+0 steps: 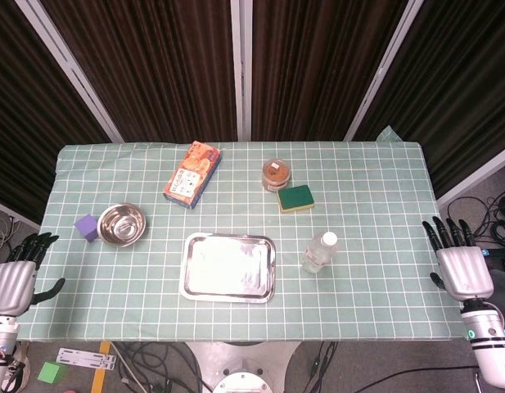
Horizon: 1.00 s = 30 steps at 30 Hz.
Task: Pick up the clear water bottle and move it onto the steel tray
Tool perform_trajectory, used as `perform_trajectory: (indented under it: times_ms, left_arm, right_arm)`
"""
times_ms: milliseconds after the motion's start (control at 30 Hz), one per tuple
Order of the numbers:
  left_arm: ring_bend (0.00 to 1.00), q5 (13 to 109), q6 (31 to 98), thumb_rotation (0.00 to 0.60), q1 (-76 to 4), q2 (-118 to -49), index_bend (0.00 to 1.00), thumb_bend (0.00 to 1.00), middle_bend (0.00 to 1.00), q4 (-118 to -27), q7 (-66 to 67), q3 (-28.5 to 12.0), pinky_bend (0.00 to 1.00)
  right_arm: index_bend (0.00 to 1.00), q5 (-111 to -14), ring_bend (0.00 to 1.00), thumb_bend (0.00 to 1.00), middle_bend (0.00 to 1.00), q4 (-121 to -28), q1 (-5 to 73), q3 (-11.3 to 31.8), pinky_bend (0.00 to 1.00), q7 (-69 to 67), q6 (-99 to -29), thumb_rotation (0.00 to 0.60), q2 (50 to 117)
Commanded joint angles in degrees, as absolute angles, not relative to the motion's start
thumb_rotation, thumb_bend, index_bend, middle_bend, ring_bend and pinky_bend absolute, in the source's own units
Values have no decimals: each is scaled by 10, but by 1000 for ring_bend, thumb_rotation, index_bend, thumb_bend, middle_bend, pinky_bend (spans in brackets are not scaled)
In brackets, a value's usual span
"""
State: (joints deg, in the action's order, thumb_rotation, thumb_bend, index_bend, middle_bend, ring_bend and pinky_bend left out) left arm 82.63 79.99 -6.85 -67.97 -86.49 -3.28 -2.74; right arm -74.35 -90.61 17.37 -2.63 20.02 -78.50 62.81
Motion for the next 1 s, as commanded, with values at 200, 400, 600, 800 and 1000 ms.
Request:
perform_trajectory:
  times_ms: [200, 400, 600, 800, 1000]
  left_arm:
    - [110, 834, 808, 600, -67, -682, 185, 280, 207, -869, -30, -25, 192]
    - [109, 831, 805, 600, -69, -681, 185, 281, 207, -864, -33, -27, 192]
    - [110, 829, 807, 600, -70, -685, 185, 281, 207, -856, -41, -30, 192]
    - [110, 832, 806, 600, -71, -695, 185, 281, 207, -850, -44, -28, 192]
    - [109, 835, 812, 600, -70, -695, 185, 281, 207, -847, -43, -28, 192]
  right_arm:
    - [0, -766, 0, 33, 40, -874, 147, -11, 0, 112, -780, 600, 656]
    - [0, -781, 0, 0, 50, -856, 152, 1, 0, 63, -766, 600, 673]
    - [0, -791, 0, 0, 56, -835, 162, 12, 0, -30, -731, 600, 715]
    - [0, -852, 0, 0, 70, -789, 178, 12, 0, -477, -689, 600, 786]
    - [0, -873, 0, 0, 63, -730, 202, 9, 0, -634, -653, 600, 839]
